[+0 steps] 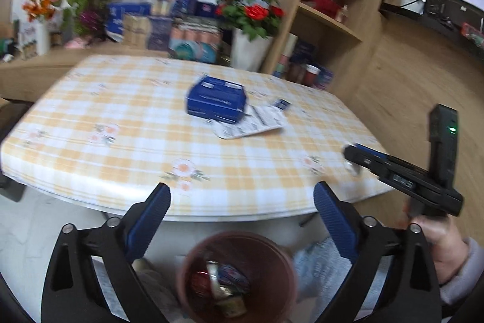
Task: Collect trash
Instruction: 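Lower the white round pad into the bin and open the right gripper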
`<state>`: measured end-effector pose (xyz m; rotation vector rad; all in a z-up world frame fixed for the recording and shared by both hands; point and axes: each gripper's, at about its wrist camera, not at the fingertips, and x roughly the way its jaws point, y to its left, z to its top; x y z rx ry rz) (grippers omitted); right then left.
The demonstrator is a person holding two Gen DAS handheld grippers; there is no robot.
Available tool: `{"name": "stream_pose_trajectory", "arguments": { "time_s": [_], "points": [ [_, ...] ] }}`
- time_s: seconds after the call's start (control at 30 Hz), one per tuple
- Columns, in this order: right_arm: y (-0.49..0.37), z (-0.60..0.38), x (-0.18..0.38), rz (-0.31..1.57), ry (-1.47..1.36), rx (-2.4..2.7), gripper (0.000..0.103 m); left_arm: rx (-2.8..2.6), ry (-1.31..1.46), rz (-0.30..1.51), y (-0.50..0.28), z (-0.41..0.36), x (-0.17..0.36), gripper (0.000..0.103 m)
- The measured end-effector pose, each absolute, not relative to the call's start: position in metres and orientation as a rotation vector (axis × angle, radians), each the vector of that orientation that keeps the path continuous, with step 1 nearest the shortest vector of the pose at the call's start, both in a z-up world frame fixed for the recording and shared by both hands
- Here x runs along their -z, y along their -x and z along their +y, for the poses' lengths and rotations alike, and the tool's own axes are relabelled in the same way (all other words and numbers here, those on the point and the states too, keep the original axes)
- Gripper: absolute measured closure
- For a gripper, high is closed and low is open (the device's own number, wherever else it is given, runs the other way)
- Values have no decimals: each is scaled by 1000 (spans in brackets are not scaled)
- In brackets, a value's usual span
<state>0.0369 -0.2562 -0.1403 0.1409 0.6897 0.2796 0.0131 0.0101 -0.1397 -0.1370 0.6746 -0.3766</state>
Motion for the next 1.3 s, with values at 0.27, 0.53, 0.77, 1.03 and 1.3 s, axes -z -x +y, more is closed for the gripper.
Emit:
{"name": "stream_pose_trajectory", "arguments": {
  "time_s": [0.27, 0.53, 0.77, 1.03, 1.3],
  "points": [
    [-22, -240, 151, 693, -88, -321, 64, 273, 126, 615, -7, 26, 134, 6],
    [-7, -213, 172, 724, -73, -372, 64, 211, 146, 622, -7, 37, 137, 6],
    [-1, -191, 190, 795, -43, -431, 64, 156, 183, 652, -10, 50, 146, 6],
    [2, -184, 197, 803, -33, -434, 46, 144, 183, 673, -10, 50, 155, 6],
    [-1, -193, 199, 782, -42, -314, 6, 138, 183, 696, -12, 50, 163, 6]
  ]
}}
